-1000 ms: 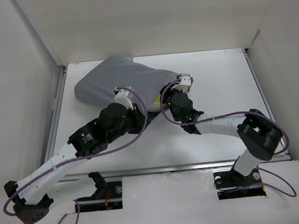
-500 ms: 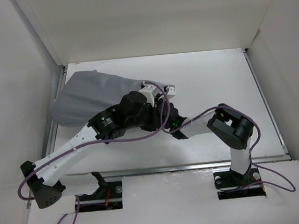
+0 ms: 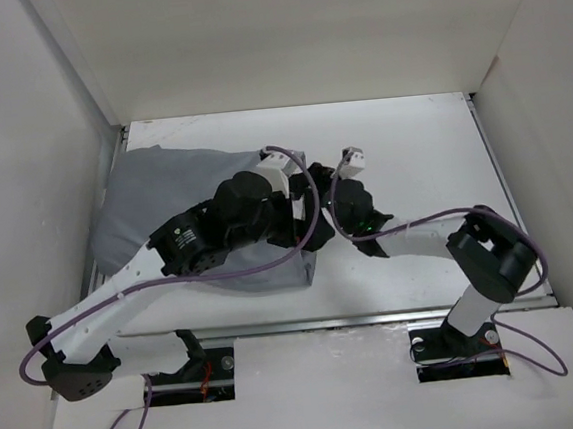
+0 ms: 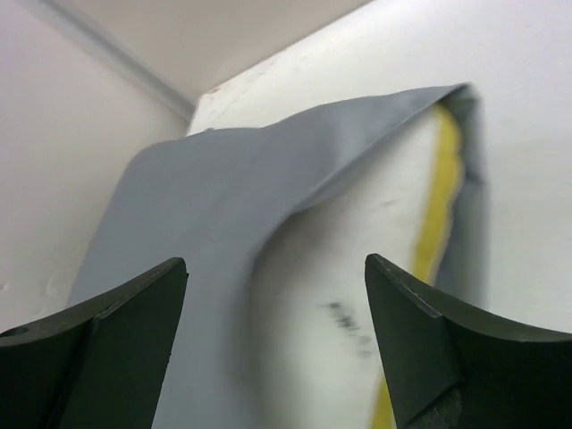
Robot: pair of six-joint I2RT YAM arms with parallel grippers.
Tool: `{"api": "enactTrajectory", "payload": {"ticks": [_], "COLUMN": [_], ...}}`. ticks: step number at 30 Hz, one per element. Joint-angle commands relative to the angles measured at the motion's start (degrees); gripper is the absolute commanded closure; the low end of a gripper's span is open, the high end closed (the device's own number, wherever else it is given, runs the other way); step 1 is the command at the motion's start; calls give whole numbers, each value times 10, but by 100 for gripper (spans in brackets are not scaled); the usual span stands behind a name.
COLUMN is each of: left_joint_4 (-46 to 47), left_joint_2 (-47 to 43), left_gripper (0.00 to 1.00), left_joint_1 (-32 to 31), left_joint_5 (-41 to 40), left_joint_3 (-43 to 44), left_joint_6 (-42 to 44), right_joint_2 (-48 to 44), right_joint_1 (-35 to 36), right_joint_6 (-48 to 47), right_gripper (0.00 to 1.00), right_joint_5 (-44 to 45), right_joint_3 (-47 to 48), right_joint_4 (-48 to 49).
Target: Put the pillow into the pillowcase
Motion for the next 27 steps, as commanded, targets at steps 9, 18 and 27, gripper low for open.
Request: {"api": "enactTrajectory", "payload": {"ticks": [9,18,27], "left_joint_4": [-49,-145,-142], "left_joint_2": [121,426,479], "left_gripper": [0,3,78], "left_joint_1": [67,129,177], "left_joint_5": [-216,-351,-357], "left_joint_3": [45,226,265], "left_joint_6": [-16,-17,-22], "right_joint_2": [-76,-18,104], "right_joint_1": [-126,-138,-96], "right_joint_6": [15,-14,-30], "right_gripper": [19,34,34], "right_joint_5": [-102,-229,-292], "right_joint_3": [-40,-34,29], "right_joint_4": [-243,-254,-223]}}
